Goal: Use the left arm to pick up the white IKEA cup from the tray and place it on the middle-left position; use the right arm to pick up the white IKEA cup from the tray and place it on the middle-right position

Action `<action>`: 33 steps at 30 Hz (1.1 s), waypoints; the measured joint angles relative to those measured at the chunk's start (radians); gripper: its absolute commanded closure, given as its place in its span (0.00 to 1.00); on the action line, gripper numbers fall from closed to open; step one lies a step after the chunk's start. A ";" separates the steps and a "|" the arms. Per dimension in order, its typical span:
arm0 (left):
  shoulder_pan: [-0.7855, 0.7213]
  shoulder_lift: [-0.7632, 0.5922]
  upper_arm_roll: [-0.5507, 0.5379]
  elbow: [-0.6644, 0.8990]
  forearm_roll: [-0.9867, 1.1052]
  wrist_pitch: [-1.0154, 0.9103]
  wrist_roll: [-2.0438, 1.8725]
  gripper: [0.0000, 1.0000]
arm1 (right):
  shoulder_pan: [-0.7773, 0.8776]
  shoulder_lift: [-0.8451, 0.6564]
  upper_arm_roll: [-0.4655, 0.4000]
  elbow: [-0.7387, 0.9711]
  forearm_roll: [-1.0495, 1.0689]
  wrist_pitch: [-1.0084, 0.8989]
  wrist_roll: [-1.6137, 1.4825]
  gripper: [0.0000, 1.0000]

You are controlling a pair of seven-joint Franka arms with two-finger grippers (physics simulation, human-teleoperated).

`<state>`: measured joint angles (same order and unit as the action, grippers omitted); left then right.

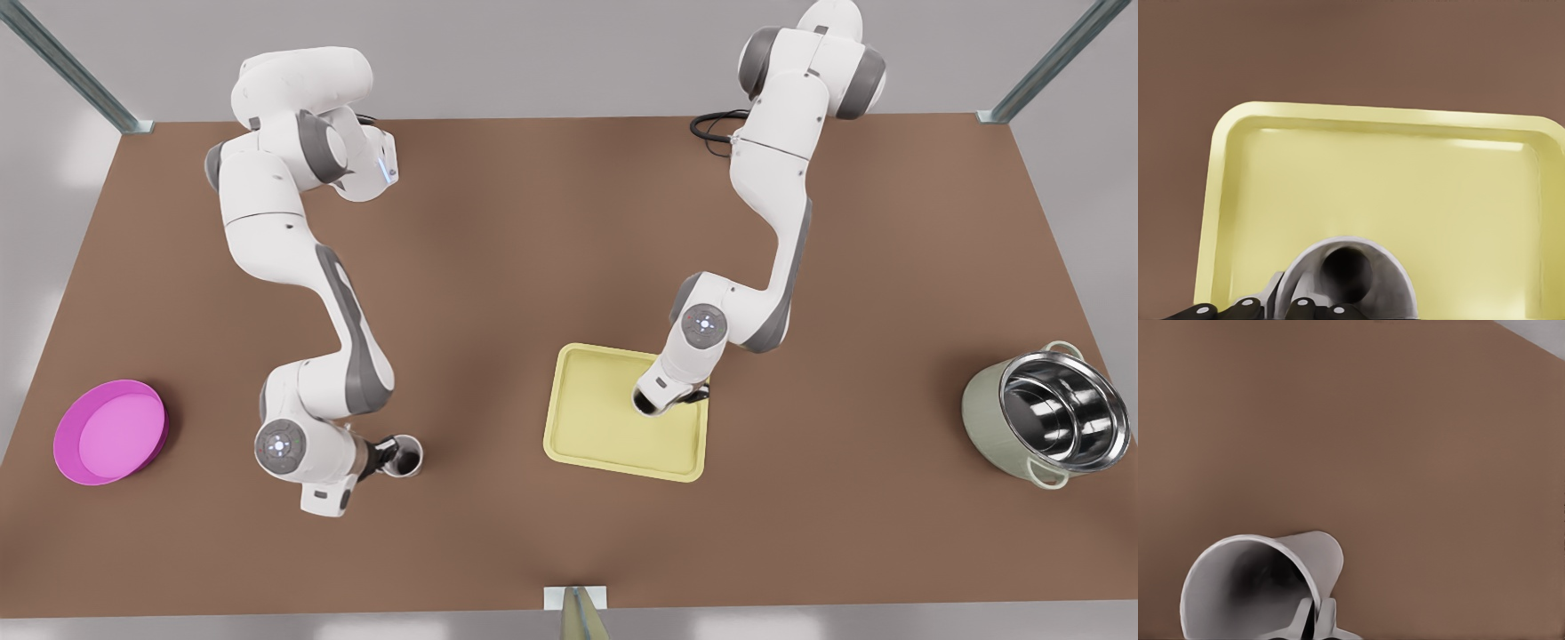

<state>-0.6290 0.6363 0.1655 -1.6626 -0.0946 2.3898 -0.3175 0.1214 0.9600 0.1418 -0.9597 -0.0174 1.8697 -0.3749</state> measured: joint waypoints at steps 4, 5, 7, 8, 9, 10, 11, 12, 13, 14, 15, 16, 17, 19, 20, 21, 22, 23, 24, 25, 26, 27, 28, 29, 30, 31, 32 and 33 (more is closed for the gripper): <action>0.000 -0.002 0.000 0.014 0.002 -0.003 -0.022 0.88 | -0.003 0.006 0.001 -0.001 -0.003 0.011 -0.023 0.61; 0.000 -0.002 0.000 0.016 0.003 -0.005 -0.029 0.89 | -0.002 0.006 0.001 -0.001 -0.003 0.013 -0.027 0.58; 0.005 -0.006 0.001 0.045 0.001 -0.022 -0.042 0.90 | -0.002 0.007 0.002 -0.001 -0.003 0.016 -0.035 0.51; 0.015 -0.012 0.004 0.060 -0.001 -0.040 -0.046 0.90 | -0.002 0.007 0.002 -0.001 -0.003 0.016 -0.038 0.50; 0.037 -0.030 0.009 0.068 -0.002 -0.063 -0.045 0.91 | -0.002 0.005 0.003 -0.001 -0.002 0.016 -0.041 0.48; 0.075 -0.055 0.011 0.072 -0.004 -0.093 -0.039 0.91 | -0.002 -0.006 0.009 0.000 -0.002 0.010 -0.043 0.38; 0.124 -0.080 0.013 0.072 -0.005 -0.124 -0.028 0.91 | -0.003 -0.040 0.024 0.001 -0.002 -0.009 -0.041 0.27; 0.174 -0.095 0.015 0.069 -0.006 -0.151 -0.012 0.91 | -0.002 -0.092 0.044 0.003 -0.002 -0.037 -0.035 0.20; 0.230 -0.102 0.015 0.067 -0.009 -0.173 0.010 0.91 | -0.001 -0.146 0.064 0.004 -0.002 -0.069 -0.026 0.16; 0.289 -0.102 0.015 0.065 -0.021 -0.189 0.037 0.91 | 0.006 -0.202 0.081 0.004 -0.003 -0.103 -0.016 0.15; 0.341 -0.097 0.016 0.061 -0.032 -0.197 0.066 0.91 | 0.021 -0.249 0.090 0.004 -0.005 -0.137 -0.001 0.01; 0.378 -0.086 0.016 0.059 -0.040 -0.199 0.096 0.91 | 0.029 -0.284 0.093 0.004 -0.008 -0.172 0.017 0.00; 0.407 -0.070 0.016 0.056 -0.047 -0.195 0.126 0.91 | 0.032 -0.320 0.095 0.004 -0.017 -0.211 0.039 0.00; 0.442 -0.036 0.015 0.046 -0.055 -0.173 0.183 0.91 | 0.035 -0.374 0.094 0.005 -0.060 -0.290 0.093 0.00; 0.449 -0.022 0.015 0.044 -0.058 -0.160 0.210 0.91 | 0.018 -0.397 0.089 0.005 -0.093 -0.323 0.113 0.00; 0.452 -0.011 0.014 0.044 -0.061 -0.147 0.234 0.91 | -0.064 -0.434 0.087 0.005 -0.120 -0.354 0.115 0.00; 0.453 -0.004 0.014 0.043 -0.063 -0.134 0.258 0.91 | -0.156 -0.459 0.085 0.002 -0.141 -0.380 0.108 0.00; 0.454 0.000 0.013 0.043 -0.064 -0.122 0.280 0.91 | -0.207 -0.470 0.082 -0.002 -0.156 -0.402 0.102 0.00; 0.456 0.003 0.013 0.042 -0.065 -0.112 0.300 0.91 | -0.234 -0.475 0.082 -0.010 -0.167 -0.420 0.096 0.00; 0.457 0.004 0.013 0.042 -0.066 -0.104 0.320 0.91 | -0.247 -0.476 0.081 -0.016 -0.175 -0.435 0.090 0.00; 0.457 0.006 0.013 0.042 -0.067 -0.096 0.339 0.85 | -0.253 -0.474 0.082 -0.019 -0.180 -0.447 0.085 0.00; 0.457 0.007 0.013 0.043 -0.072 -0.091 0.360 0.58 | -0.255 -0.471 0.082 -0.021 -0.183 -0.457 0.080 0.00; 0.457 0.007 0.012 0.043 -0.079 -0.086 0.382 0.22 | -0.255 -0.467 0.083 -0.022 -0.186 -0.466 0.075 0.00; 0.457 0.008 0.012 0.043 -0.086 -0.079 0.404 0.02 | -0.254 -0.463 0.085 -0.023 -0.188 -0.473 0.070 0.00; 0.457 0.008 0.012 0.043 -0.098 -0.074 0.431 0.00 | -0.241 -0.452 0.086 -0.022 -0.188 -0.478 0.067 0.00; 0.458 0.009 0.012 0.044 -0.116 -0.070 0.463 0.00 | -0.217 -0.436 0.088 -0.023 -0.178 -0.480 0.065 0.00; 0.461 0.007 0.014 0.051 -0.125 -0.068 0.493 0.00 | -0.201 -0.414 0.089 -0.024 -0.164 -0.477 0.065 0.00; 0.462 -0.006 0.017 0.073 -0.127 -0.074 0.518 0.00 | -0.180 -0.396 0.090 -0.031 -0.156 -0.472 0.066 0.00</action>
<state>-0.1671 0.6305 0.1829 -1.5897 -0.2220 2.3153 0.2000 -0.0582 0.5637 0.2317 -0.9910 -0.1731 1.3980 -0.3087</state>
